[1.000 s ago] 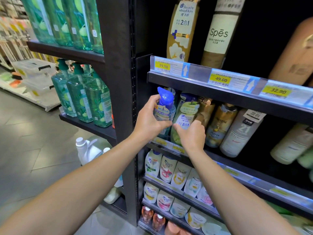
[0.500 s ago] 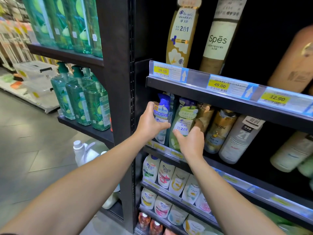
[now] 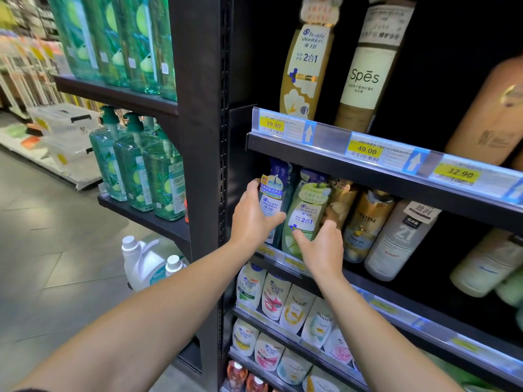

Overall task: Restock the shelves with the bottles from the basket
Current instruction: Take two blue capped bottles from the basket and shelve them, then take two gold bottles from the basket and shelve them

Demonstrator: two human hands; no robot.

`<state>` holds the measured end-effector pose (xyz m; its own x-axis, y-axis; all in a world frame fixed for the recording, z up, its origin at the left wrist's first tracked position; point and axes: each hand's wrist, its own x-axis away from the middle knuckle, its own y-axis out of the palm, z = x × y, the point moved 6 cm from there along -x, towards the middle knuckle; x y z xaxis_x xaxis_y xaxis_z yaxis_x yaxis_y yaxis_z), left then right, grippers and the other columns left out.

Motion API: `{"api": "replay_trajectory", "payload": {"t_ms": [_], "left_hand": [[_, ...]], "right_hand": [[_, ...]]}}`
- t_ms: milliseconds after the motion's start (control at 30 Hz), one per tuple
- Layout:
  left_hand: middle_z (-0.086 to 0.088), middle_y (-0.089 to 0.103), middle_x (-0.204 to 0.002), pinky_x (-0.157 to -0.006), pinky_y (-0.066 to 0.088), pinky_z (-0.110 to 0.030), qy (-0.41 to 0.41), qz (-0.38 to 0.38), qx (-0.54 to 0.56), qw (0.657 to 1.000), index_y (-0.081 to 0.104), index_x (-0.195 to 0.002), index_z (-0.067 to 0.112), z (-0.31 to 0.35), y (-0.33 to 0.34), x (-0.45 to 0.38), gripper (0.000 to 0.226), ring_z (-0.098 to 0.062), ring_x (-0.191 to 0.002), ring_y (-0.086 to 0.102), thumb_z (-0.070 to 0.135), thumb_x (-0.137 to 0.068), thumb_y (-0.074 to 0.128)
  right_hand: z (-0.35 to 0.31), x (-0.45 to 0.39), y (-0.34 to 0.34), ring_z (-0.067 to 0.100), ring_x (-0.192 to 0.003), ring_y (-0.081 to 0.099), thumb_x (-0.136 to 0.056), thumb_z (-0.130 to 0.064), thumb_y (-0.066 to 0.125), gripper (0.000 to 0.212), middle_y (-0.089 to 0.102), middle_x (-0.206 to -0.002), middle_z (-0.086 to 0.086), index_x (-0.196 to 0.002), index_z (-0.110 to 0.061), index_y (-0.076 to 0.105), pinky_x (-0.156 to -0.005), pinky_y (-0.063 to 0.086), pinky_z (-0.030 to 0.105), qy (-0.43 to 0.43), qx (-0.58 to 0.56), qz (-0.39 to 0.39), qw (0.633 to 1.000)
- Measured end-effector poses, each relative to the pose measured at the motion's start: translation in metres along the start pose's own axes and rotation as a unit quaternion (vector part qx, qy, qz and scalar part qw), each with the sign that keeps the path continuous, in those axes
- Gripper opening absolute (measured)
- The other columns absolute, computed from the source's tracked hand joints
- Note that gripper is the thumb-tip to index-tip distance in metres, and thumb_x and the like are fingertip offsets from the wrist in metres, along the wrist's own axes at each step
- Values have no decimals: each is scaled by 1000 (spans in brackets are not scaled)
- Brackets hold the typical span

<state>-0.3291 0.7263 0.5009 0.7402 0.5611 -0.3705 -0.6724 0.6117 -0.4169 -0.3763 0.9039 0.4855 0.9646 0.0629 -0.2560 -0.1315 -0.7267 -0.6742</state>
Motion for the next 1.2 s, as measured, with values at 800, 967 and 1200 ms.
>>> {"api": "replay_trajectory", "payload": {"t_ms": [800, 967, 1200], "left_hand": [[-4, 55, -136, -96, 48, -38, -21, -27, -93, 995, 26, -150, 19, -15, 0, 6, 95, -22, -117, 56, 36, -75, 82], [-5, 48, -145, -99, 41, -35, -27, -33, -128, 991, 23, -154, 19, -11, -11, 29, 90, -23, -126, 51, 39, -83, 74], [-1, 47, -147, -105, 43, -41, 52, -67, -214, 973, 36, -150, 21, 14, -18, 87, 66, -21, -133, 44, 33, -91, 62]], "right_hand": [[12, -2, 9, 34, -100, 58, -84, -49, 72, 53, 58, -108, 11, -109, -8, 50, -77, 45, 39, -8, 12, -22, 1000], [14, 7, -5, 30, -105, 56, -80, -47, 75, 62, 49, -108, 4, -121, -13, 42, -77, 47, 38, -66, 22, -36, 997], [36, 37, -33, 26, -134, 37, -83, -40, 73, 79, 41, -145, 5, -146, -13, 34, -107, 37, 38, -180, 86, -91, 976]]}}
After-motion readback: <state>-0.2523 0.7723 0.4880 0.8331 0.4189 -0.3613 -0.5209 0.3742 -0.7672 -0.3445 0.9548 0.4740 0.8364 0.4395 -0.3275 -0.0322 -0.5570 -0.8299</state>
